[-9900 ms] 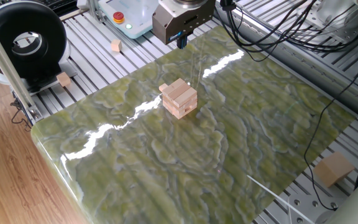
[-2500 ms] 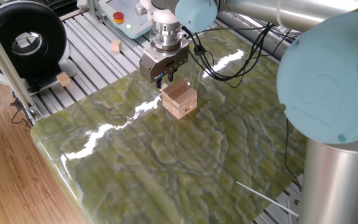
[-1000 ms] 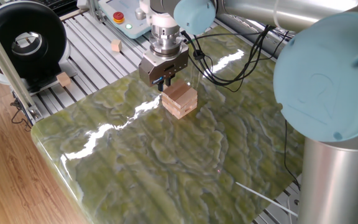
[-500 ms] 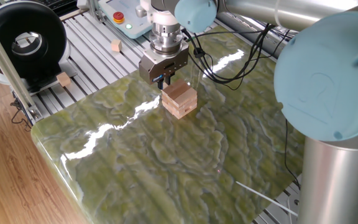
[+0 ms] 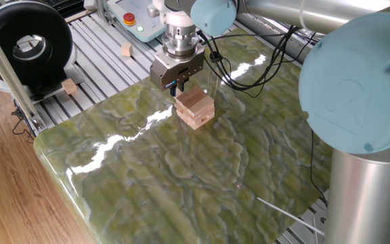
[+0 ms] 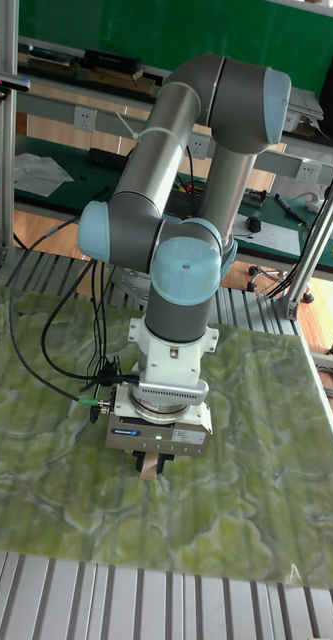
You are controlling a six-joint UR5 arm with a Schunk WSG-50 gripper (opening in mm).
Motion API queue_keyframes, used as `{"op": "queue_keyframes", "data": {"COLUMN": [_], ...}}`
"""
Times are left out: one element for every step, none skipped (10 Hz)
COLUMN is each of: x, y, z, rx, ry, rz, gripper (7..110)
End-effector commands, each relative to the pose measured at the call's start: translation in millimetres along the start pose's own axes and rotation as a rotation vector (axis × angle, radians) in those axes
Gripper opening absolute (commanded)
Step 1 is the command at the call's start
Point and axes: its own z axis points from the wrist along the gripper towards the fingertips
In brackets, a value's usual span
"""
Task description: Play Jenga
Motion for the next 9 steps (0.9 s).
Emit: {"op": "queue_keyframes", "data": {"x": [-0.6, 0.9, 1.5, 1.2, 2.2, 3.6, 2.9, 0.7, -0.8], "y": [0.6, 0.8, 0.2, -0.6, -2.8, -2.4, -2.0, -1.1, 0.1], "z": [-0.1, 1.3, 1.9, 1.9, 2.3, 3.1, 2.5, 1.7, 1.7], "rx": [-0.006, -0.006, -0.004, -0.001, 0.008, 0.008, 0.005, 0.002, -0.003], "ry": [-0.007, -0.007, -0.007, -0.008, -0.005, -0.004, -0.008, -0.018, -0.024], "rz": [0.012, 0.013, 0.013, 0.012, 0.011, 0.016, 0.014, 0.01, 0.005], "gripper": [22, 22, 22, 22, 22, 22, 22, 22, 22]}}
